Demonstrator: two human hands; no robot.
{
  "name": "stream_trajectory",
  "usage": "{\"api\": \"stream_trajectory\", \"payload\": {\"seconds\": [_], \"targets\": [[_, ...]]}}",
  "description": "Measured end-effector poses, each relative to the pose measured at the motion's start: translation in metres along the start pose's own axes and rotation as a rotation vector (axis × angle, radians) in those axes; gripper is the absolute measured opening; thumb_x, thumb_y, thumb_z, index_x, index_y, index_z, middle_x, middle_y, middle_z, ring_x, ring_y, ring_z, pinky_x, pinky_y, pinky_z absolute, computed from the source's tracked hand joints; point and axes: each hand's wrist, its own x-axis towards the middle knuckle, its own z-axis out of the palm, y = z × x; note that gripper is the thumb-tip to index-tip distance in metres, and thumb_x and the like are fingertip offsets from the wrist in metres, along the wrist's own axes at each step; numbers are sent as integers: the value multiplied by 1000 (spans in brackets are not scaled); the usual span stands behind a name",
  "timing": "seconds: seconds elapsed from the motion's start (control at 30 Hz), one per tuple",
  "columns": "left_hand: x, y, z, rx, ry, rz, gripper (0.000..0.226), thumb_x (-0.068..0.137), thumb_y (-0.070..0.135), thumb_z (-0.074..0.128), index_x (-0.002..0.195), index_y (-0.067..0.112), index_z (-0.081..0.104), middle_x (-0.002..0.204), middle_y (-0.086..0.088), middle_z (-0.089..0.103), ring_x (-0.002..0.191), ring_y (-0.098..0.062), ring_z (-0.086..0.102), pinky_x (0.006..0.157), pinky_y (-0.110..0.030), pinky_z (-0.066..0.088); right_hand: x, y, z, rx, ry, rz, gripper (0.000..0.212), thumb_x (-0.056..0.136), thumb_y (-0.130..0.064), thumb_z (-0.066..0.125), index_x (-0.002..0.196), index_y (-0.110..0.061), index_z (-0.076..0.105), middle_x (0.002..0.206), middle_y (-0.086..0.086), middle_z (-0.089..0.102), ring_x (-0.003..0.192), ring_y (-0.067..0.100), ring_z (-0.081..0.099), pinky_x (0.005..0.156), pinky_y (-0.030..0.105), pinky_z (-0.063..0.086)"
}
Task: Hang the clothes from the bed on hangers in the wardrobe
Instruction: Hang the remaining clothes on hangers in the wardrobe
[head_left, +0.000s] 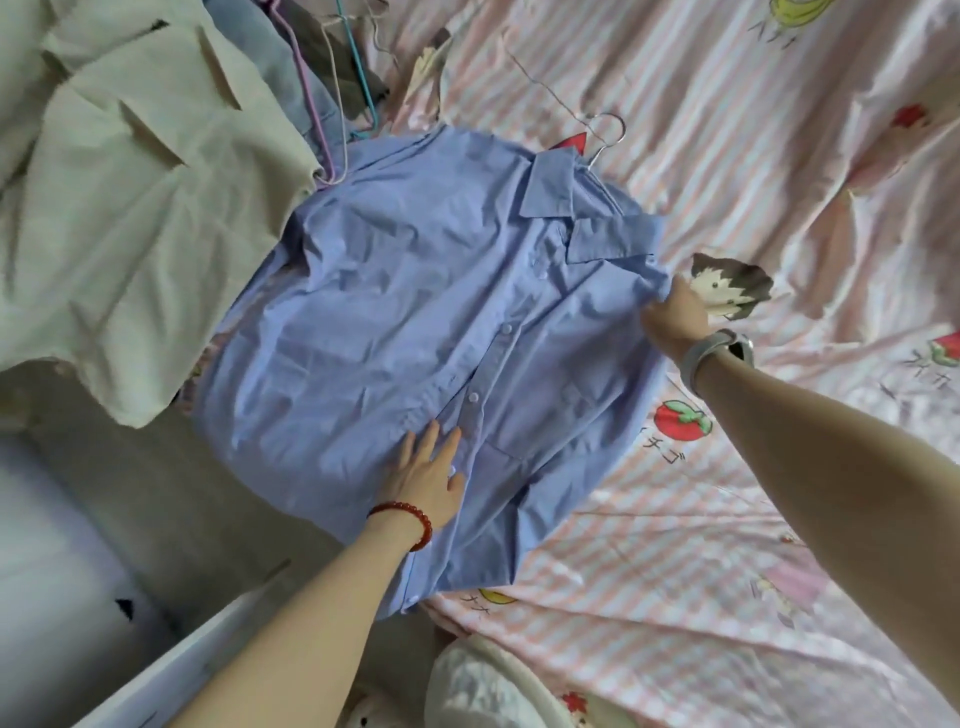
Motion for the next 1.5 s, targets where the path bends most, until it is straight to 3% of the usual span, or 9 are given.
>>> {"api": "stream_trajectory", "payload": {"seconds": [0.37,0.53,0.67,0.87,1.0,1.13,1.23,1.3,1.5], "targets": [[-7,2,-4,21,-13,1,52,100,31,25,147,31,2,155,6,-8,142,-20,-8,117,-40,6,24,-10,3,-66,-32,44,48,86,-18,42,132,-6,39,138,23,36,128,39,32,106,44,23],[-3,3,6,28,-23,-12,53,99,31,25,147,30,2,155,7,-8,142,-23,-10,115,-47,10,17,-11,4,78,67,-89,32,94,-22,38,104,4,55,111,29,57,104,41,52,81,37,38],[-5,3,7,-38,13,-26,53,98,29,31,147,27,10,156,5,-1,142,-21,-5,115,-45,15,-13,-16,7,181,107,-210,23,96,-17,37,91,1,51,99,30,59,89,39,55,62,30,24],[-18,21,-39,-329,511,44,51,96,18,40,145,16,23,154,-5,14,140,-22,15,109,-36,24,-109,22,31,355,111,-354,24,85,-27,31,78,-7,43,71,18,54,63,35,46,57,34,26],[-14,30,-94,-68,790,276,58,94,30,38,145,11,18,154,-14,12,140,-35,13,110,-43,20,-156,68,36,274,26,-477,16,85,-33,31,76,-24,38,68,3,49,58,26,41,54,33,30],[-3,42,-125,310,501,231,57,99,38,29,147,24,4,156,4,0,142,-23,-12,112,-52,-1,-166,76,22,221,32,-547,15,84,-38,27,79,-27,36,69,7,53,59,29,43,54,33,31],[-4,41,-131,333,497,216,39,99,35,32,135,22,40,138,-3,44,135,-22,27,112,-49,1,-164,71,10,109,89,-618,20,85,-34,29,80,-23,46,71,6,59,60,28,52,51,25,26],[-18,37,-129,267,484,232,32,98,36,33,119,19,52,117,-7,56,115,-27,49,103,-43,25,-160,69,4,25,120,-616,30,86,-30,32,91,-15,58,84,7,65,73,31,61,55,27,34],[-86,5,-110,43,492,122,30,98,40,32,106,20,52,102,-3,64,95,-30,56,69,-34,38,-174,27,-12,46,79,-721,54,83,-46,34,132,-26,45,103,-6,58,95,18,54,77,31,32]]}}
